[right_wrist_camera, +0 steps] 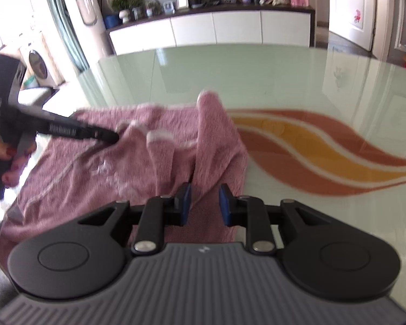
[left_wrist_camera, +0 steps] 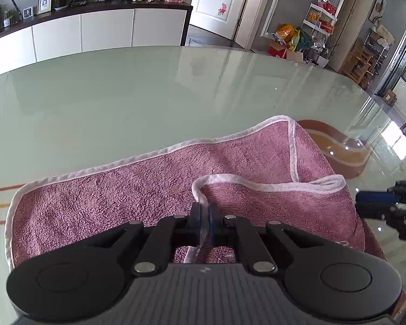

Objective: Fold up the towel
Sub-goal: 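Close the left tool on the white-hemmed towel edge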

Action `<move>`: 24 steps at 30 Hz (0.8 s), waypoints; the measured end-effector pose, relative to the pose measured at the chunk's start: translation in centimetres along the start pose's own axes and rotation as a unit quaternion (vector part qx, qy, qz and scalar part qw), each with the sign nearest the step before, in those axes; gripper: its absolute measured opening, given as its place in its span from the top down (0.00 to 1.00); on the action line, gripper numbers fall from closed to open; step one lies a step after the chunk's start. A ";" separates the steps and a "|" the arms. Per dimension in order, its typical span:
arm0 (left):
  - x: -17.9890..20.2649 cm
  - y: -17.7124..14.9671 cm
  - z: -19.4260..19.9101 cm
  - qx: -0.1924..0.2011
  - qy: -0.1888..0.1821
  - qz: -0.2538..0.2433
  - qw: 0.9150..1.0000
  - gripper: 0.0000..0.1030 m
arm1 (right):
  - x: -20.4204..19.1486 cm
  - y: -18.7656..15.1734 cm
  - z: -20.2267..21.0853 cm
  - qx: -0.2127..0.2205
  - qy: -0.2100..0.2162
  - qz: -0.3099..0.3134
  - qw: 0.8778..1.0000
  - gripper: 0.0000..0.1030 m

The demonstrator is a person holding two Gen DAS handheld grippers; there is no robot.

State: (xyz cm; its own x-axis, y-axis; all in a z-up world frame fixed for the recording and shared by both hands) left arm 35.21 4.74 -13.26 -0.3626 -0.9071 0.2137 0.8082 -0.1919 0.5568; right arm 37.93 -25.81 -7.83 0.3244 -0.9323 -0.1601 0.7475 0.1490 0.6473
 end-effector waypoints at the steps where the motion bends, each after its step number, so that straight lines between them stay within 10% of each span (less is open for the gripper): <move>1: 0.0 0.0 0.1 0.002 -0.002 0.001 1.000 0.94 | 0.1 0.3 0.0 0.002 -0.002 0.001 1.000 0.78; 15: -0.5 0.3 3.3 0.040 -0.005 0.008 0.999 0.95 | -0.1 2.5 -1.3 0.023 0.000 0.012 1.000 0.78; 24: -0.8 -0.5 0.7 -0.002 0.012 0.002 1.000 0.90 | 0.0 2.9 -1.4 0.030 0.000 0.006 1.000 0.78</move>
State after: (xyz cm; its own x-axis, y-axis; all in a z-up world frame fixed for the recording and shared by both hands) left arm 34.75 5.77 -13.19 -0.3476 -0.9169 0.1962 0.8119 -0.1896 0.5522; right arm 40.93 -24.96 -6.98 0.3323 -0.9309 -0.1519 0.7079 0.1398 0.6923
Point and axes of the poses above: each gripper's, at about its wrist camera, not at the fingertips, and z roughly against the way its jaws point, x to its right, y to its top, the point moved 2 cm from there along -z, roughly the way its jaws point, and after that the axes turned 5 degrees about -x, right-handed, at the moved point
